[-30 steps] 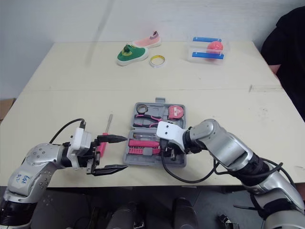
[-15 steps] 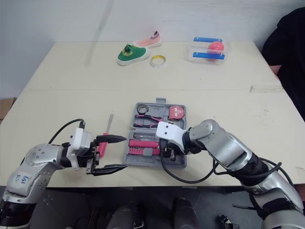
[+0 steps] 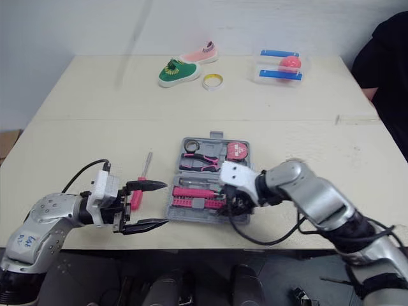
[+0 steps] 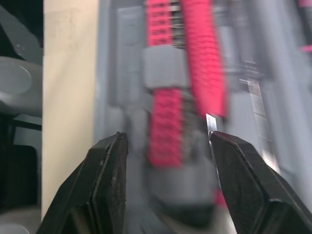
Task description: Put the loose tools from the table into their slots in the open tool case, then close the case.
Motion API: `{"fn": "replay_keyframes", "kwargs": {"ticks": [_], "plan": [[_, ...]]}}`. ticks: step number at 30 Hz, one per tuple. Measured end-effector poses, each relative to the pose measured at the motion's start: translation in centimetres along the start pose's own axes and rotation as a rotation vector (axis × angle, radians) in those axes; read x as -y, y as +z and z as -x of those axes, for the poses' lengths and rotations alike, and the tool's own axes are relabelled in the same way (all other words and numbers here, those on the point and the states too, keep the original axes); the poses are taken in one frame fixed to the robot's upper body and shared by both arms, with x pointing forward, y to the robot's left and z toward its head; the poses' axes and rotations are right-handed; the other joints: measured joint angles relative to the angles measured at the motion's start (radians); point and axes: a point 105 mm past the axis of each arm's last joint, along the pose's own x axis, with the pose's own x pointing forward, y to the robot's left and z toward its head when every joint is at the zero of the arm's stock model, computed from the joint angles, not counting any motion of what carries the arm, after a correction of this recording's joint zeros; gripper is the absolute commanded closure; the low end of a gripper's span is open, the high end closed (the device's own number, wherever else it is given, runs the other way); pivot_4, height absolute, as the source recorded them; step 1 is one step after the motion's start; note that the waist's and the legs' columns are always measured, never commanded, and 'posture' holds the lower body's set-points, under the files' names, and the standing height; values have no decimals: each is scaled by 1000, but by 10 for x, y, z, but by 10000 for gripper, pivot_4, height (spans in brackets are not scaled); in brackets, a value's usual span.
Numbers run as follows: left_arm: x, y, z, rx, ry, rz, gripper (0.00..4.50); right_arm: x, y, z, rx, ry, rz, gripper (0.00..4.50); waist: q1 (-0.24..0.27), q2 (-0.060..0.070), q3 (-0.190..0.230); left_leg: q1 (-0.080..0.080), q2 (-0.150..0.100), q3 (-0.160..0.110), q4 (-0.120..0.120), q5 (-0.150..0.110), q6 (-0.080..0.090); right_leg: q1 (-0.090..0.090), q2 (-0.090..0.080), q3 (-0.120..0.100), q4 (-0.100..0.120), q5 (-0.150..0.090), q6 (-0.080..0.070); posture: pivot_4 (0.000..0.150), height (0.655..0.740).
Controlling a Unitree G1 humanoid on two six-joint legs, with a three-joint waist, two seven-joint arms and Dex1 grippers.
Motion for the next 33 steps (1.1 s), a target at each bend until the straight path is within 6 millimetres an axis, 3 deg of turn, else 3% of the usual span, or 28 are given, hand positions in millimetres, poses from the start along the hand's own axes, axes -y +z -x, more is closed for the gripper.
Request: {"fn": "replay_keyframes", "kwargs": {"ticks": [4, 9, 12, 17, 25, 33], "plan": [[1, 1, 0, 2, 0, -4, 0, -9, 1, 5, 145, 52, 35, 15608, 1, -1, 0, 0, 0, 0, -2, 0, 0, 1, 1, 0, -2, 0, 0, 1500, 7400], [0, 1, -1, 3, 1, -5, 0, -5, -5, 4, 350, 30, 47, 15608, -1, -2, 0, 0, 0, 2, -1, 0, 0, 1, 2, -3, -1, 0, 0, 1500, 7400], [0, 2, -1, 3, 0, -7, 0, -6, -5, 0, 446, 36, 79, 23861, -1, -2, 0, 1, 0, 2, 0, 1, 0, 1, 2, -3, 0, 0, 0, 1500, 7400], [-3, 5, -2, 9, 1, -21, 0, -6, -8, -6, 489, 24, 154, 44487, -2, -2, 0, 2, 0, 2, 1, 1, 0, 1, 1, -2, 2, 0, 1, 1500, 7400], [-2, 5, -2, 10, 6, -18, 0, 3, -33, -21, 384, -9, 217, 44487, -1, -2, 0, 2, 0, 1, 1, 2, -1, 1, 1, -2, 2, 0, 0, 1500, 7400], [1, 5, -3, 7, 7, -15, 0, 9, -37, -29, 337, -31, 257, 44487, -1, -2, 0, 2, 0, 1, 1, 2, -1, 1, 1, -1, 3, 0, 0, 1500, 7400]]}}
